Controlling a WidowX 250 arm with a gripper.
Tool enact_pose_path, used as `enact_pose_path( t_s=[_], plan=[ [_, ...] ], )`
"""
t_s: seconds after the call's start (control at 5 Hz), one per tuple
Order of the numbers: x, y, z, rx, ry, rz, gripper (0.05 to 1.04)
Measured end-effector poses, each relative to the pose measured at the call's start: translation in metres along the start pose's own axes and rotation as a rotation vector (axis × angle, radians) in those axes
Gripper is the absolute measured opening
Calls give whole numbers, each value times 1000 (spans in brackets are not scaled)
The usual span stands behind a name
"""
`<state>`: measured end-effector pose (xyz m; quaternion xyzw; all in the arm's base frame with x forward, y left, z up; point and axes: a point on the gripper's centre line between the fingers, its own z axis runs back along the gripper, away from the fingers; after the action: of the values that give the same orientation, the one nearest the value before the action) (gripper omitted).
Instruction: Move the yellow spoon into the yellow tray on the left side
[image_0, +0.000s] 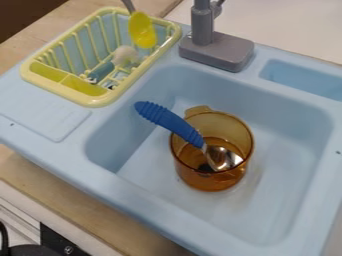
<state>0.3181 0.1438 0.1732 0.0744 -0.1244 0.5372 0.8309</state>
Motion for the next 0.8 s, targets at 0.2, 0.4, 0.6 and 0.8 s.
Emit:
enact_pose_path(
  t_s=[0.2,0.4,0.6,0.8],
  plan=[
    [10,3,-8,12,-28,-65,313],
    [17,7,-13,12,-38,-105,313],
    [17,3,-31,98,-70,-128,313],
    [10,-12,-39,112,-61,-163,313]
  ],
)
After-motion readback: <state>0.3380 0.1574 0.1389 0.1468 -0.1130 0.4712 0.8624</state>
